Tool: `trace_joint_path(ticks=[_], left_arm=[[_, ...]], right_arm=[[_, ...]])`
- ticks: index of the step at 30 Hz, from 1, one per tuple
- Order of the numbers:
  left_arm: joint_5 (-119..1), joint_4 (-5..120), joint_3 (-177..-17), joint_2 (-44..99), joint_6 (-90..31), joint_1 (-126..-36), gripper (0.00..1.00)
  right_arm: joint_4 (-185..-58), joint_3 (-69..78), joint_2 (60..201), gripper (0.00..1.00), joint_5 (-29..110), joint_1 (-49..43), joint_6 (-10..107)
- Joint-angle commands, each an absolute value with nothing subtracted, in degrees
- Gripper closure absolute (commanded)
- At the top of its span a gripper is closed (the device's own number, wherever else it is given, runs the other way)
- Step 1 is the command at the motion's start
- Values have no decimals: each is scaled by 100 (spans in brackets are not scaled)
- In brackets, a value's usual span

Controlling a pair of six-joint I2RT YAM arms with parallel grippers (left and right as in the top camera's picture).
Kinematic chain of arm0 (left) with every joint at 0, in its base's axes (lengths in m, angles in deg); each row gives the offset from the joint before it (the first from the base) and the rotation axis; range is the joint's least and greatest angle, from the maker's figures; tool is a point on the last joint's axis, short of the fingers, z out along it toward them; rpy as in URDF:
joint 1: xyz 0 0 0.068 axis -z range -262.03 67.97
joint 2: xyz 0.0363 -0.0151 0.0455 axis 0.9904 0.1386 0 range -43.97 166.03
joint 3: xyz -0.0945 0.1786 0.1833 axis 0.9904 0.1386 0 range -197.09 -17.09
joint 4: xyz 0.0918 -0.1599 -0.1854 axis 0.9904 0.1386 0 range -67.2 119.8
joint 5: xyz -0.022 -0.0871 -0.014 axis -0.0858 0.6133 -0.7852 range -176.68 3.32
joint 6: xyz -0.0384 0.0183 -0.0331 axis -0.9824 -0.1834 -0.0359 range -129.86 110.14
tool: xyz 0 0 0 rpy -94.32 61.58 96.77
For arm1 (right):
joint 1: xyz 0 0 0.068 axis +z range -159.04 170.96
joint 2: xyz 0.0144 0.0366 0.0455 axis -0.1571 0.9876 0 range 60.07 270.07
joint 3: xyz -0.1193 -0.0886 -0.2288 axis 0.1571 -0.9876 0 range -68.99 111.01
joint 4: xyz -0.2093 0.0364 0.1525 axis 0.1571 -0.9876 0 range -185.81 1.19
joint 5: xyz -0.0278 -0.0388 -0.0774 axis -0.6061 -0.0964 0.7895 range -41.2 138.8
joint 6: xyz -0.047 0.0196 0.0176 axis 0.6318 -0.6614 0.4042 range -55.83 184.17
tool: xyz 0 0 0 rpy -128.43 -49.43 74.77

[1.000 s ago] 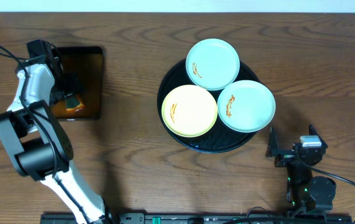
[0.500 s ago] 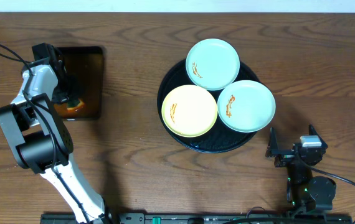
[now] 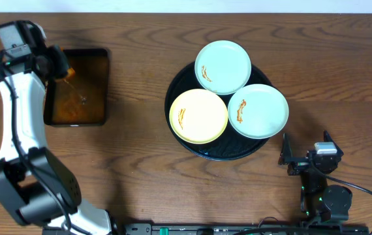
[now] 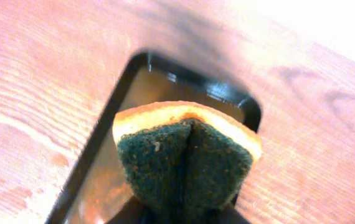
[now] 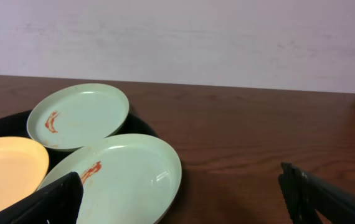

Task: Clean dirty plates on tray and stack at the side
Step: 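Lift the sponge with the left gripper and shake off water over tray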

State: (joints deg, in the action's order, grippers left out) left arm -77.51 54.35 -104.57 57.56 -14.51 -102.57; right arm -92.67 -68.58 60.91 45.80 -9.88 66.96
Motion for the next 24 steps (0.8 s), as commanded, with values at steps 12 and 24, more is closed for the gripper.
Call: trace_joint_path(ticks=[12,24], left_arm=[[-7672,4686,-10243,6502,-1492,-10277,93],[-7213,3564,-10252,4554,-1492,-10277,92]], right_arm=[[-9291,-6865,6073,1,4553,-1014,6748],[-9291,-6865,6073,1,4553,-1014,6746]])
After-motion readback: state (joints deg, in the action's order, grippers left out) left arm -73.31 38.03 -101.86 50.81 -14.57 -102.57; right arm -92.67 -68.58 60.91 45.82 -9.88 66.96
